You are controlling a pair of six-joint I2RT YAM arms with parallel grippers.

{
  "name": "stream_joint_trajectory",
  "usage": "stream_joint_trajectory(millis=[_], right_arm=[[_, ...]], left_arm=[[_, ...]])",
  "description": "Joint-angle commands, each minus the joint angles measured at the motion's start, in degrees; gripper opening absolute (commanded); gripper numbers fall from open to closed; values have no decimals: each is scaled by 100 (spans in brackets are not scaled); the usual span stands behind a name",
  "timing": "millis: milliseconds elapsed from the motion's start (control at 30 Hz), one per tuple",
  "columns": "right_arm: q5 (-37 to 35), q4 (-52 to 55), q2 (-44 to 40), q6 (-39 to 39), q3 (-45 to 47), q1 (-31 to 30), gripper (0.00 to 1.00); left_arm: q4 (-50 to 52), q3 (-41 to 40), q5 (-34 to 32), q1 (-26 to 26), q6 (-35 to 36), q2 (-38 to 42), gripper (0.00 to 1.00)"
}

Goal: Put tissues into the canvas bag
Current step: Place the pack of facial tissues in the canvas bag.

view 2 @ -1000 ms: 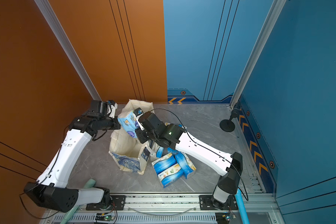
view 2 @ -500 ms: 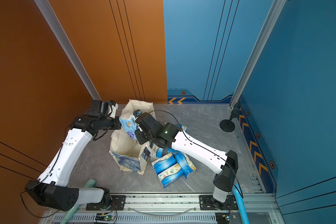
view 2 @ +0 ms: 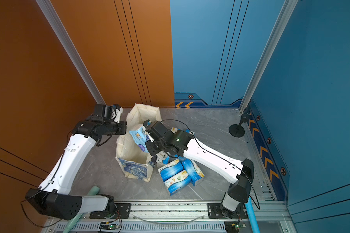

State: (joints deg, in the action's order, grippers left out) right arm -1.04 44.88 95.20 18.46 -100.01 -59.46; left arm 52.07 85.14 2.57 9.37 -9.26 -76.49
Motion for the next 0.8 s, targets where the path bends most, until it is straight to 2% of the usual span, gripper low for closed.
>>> stream_joint_trajectory(millis=[0, 200, 400, 467, 533, 767], right_arm=[[115, 224, 258, -59, -442, -91, 39], [148, 265, 753, -97, -830, -158, 41], [-158, 609, 1121, -110, -1061, -128, 44], [-102, 667, 1179, -119, -1063, -111, 48], [-74, 713, 1220, -140, -1082, -115, 57], [120, 712, 1144, -267, -1193, -107, 65]], left_arm=[[-154, 57, 59, -62, 48, 99, 0], [-198, 64, 97, -50, 27, 84, 0], [-195, 132, 73, -49, 44, 99, 0], [-198, 168, 70, -53, 54, 86, 0], [-195, 208, 69, -53, 55, 55, 0], [-195, 257, 80, -41, 47, -24, 0]])
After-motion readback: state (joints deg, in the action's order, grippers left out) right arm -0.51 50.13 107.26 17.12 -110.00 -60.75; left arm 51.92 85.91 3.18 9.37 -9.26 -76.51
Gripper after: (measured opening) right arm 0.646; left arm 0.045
